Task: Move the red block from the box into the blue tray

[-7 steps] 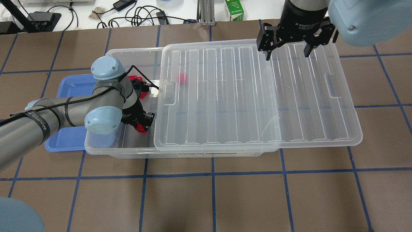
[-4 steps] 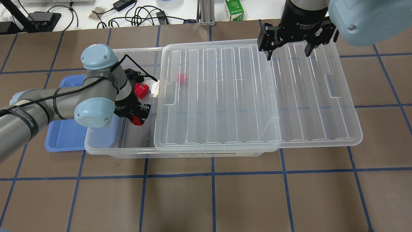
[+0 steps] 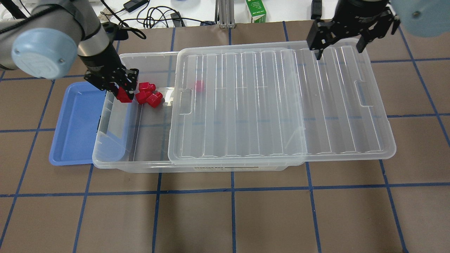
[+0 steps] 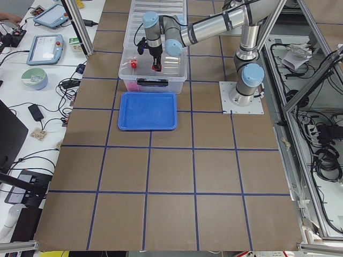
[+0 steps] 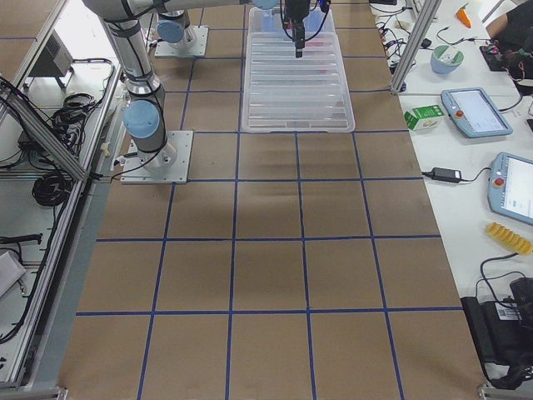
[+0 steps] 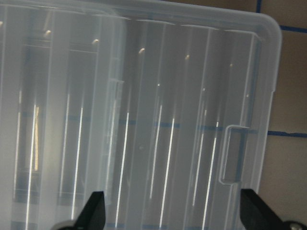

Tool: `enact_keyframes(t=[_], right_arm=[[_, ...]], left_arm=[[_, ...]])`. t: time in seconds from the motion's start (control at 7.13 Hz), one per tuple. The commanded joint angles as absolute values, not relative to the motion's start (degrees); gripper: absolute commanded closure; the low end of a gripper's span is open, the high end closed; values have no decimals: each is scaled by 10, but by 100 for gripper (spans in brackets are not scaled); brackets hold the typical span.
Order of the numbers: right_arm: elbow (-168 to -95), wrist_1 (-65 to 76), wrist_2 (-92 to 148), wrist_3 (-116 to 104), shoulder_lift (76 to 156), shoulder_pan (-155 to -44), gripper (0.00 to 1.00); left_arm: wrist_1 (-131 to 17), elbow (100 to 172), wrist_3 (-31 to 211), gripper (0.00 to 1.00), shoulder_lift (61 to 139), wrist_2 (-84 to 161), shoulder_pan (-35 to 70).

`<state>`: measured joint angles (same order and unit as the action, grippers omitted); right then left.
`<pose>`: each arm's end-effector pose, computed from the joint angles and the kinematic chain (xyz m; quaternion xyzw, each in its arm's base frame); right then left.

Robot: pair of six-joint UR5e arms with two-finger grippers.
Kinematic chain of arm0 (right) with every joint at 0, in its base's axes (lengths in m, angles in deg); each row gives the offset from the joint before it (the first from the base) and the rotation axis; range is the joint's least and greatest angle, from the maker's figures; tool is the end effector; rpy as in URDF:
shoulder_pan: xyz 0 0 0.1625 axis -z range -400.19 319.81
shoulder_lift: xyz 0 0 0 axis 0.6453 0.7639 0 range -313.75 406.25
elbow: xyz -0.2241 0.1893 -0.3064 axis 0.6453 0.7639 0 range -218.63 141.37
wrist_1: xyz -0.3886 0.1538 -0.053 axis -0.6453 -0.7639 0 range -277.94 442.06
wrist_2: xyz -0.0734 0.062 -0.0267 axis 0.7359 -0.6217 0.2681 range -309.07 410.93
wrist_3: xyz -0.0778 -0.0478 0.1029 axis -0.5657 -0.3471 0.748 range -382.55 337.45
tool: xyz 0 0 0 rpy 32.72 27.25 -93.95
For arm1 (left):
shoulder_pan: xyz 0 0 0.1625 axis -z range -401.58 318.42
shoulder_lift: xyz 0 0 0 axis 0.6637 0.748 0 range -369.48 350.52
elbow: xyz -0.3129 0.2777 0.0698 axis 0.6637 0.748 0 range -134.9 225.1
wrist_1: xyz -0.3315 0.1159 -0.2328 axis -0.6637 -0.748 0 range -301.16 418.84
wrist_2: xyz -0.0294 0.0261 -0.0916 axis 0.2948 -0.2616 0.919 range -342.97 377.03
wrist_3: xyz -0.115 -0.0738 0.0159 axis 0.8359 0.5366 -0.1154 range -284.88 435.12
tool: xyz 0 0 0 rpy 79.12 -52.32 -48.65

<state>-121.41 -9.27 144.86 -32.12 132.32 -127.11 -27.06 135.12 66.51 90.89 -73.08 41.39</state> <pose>0.0947 -0.5443 0.4799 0.0551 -0.9971 0.0364 0.0385 -0.0643 -0.5655 0.3600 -0.0138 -0.9984 -0.0544 0.0065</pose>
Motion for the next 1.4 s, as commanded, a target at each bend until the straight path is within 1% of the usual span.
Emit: enact_keyframes(t=[0.0,0.14,0.28,0.42,0.7,0.84,0.98,1.12,1.26], right_arm=[[-1221,-93,1440,-530,1321,-1107,0],[-1235,-99,1438,-592,1319,-1053,0],[-1257,-107,1438,-597,1319,-1041,0],[-1301,-158,1439,-592,1317,-1040,0],[-1414,-297,1436,-585,1310,-1040,0],[-1429,-334,1423,-574,1299,-1040,0],[-1433,-334,1422,-570,1299,-1041,0],[-1436,-334,1422,-561,1299,-1043,0],[-1436,-331,1422,-511,1301,-1050,0]], left_arm=[[-300,1344,548,90,904,-699,296],[-294,1360,476,90,914,-695,240],[-282,1382,425,90,928,-669,189],[-217,1417,381,90,949,-635,170],[-53,1494,374,90,981,-636,168],[1,1515,374,90,997,-638,168],[16,1519,373,90,1006,-641,168],[28,1520,373,87,1008,-674,169],[28,1521,375,78,1013,-680,170]])
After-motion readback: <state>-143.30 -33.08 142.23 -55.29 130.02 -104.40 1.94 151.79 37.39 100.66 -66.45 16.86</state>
